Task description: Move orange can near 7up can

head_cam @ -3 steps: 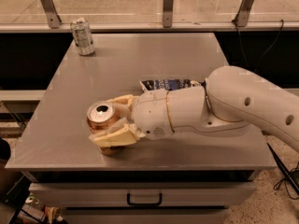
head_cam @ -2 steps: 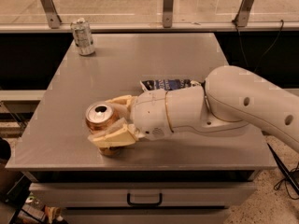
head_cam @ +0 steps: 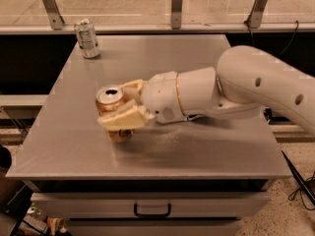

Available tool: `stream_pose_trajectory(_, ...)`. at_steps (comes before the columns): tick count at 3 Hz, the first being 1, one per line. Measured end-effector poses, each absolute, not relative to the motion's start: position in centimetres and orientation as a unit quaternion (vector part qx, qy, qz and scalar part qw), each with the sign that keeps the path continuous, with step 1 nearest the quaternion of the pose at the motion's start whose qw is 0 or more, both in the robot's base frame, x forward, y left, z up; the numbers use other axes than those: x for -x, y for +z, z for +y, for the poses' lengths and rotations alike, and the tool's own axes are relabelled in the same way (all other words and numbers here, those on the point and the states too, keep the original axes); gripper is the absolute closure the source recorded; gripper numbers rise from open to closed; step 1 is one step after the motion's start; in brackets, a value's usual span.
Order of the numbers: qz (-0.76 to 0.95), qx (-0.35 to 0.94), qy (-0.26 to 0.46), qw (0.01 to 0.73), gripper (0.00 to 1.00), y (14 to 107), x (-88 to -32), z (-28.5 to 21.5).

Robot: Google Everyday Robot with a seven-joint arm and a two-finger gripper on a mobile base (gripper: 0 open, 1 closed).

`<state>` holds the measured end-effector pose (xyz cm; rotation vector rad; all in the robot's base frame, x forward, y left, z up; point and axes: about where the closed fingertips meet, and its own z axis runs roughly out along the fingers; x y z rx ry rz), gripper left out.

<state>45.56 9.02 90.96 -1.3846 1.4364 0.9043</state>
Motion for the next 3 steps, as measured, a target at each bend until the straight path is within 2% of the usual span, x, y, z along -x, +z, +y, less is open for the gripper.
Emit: stream_pose_trajectory(3,0.646,0.497,0.320,0.484,1.00,100.1,-59.9,4.1)
